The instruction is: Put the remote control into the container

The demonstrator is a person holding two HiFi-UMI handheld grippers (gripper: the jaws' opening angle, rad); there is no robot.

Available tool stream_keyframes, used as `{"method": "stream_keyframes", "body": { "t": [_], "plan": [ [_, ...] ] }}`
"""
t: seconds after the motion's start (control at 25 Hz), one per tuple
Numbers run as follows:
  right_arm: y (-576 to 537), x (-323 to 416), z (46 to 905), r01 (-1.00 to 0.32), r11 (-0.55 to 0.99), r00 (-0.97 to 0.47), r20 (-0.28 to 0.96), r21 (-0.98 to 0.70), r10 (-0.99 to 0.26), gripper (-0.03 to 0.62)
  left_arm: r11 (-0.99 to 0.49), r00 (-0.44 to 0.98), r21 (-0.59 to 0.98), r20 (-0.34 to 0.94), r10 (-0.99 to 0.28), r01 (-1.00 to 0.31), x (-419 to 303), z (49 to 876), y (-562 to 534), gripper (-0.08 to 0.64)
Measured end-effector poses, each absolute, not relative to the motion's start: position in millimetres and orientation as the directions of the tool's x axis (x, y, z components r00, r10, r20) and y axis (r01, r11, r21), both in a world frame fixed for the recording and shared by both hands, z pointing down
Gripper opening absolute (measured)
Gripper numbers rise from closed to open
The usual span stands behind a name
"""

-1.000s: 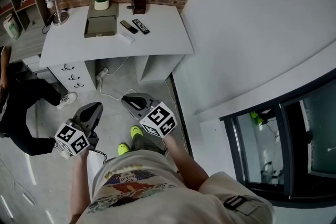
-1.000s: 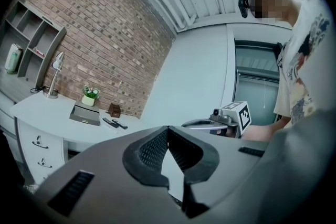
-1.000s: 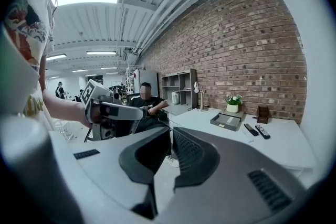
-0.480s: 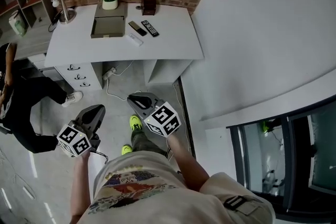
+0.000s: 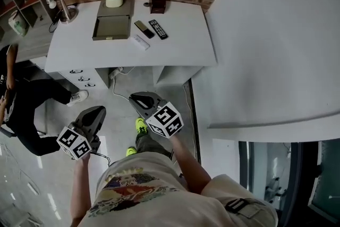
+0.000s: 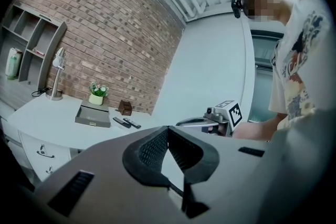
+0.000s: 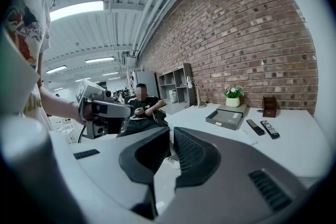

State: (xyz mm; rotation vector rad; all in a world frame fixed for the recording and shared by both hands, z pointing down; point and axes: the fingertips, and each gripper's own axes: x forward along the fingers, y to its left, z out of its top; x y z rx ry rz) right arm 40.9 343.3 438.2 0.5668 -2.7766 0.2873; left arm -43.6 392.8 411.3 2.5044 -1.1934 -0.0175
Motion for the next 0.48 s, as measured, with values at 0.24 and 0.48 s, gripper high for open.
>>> {"method": "stream_keyframes", "body": {
  "t": [0.24, 0.48],
  "plan": [
    [290.8, 42.1, 441.5, -0.37, 0.915, -0.895, 0.325, -0.161, -0.304, 0.012, -0.542, 0.616, 0.34, 0.163, -0.771, -0.769, -37.6, 409.8, 344.6, 0.005],
    [251.2, 43.1, 443.8, -0.329, 0.929, -0.907, 0.329, -0.167, -0.262, 0.012, -0.504, 0.582, 0.346, 0.173, -0.795, -0.791, -34.5, 411.9, 307.0, 0.005]
  ]
}}
